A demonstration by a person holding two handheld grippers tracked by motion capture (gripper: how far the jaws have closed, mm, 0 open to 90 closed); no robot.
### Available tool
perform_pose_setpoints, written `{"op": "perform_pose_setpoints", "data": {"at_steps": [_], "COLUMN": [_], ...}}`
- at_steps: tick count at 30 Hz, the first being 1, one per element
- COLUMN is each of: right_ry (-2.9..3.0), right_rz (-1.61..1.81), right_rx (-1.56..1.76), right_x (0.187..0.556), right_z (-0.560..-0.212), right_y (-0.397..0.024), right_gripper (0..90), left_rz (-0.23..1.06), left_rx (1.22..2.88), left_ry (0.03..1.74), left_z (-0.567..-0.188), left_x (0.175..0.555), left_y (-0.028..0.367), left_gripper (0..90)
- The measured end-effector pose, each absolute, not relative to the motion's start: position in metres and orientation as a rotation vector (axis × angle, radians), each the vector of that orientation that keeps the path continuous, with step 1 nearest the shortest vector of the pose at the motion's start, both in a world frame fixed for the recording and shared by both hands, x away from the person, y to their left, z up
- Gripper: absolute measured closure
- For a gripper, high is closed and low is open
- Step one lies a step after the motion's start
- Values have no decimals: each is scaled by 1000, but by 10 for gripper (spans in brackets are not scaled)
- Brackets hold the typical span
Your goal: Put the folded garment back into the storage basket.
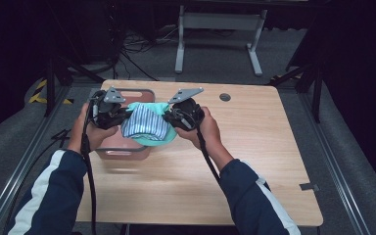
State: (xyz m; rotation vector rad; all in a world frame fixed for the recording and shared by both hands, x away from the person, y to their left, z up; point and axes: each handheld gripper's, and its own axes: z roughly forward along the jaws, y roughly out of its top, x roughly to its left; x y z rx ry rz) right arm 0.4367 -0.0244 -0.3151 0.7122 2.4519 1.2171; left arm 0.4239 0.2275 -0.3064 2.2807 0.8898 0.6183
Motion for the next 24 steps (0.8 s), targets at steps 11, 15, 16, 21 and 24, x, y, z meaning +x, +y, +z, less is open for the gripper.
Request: {"op": "perform_pose_setpoints", "data": {"at_steps": [11, 15, 16, 21, 24], "right_ry": [2476, 2482, 2483, 2490, 2491], "right_rz": [1221, 1229, 1232, 1242, 1260], "right_rx": [713, 711, 710, 709, 715], "right_x": [446, 449, 450, 454, 458], "right_z": [-322, -323, -324, -327, -331], "right_y": [-1, 11, 13, 24, 33], "right_gripper": [837, 836, 837, 837, 836], "left_rz": [637, 650, 661, 663, 662], "left_rx": [2286, 2280, 2284, 2278, 2258], "left_ry": [935, 950, 963, 995, 1033], "left_z": [-306, -306, -307, -310, -315], "left_x": [427, 426, 426, 427, 428], "left_y": [248, 255, 260, 270, 278], "left_gripper": [831, 831, 831, 830, 830]}}
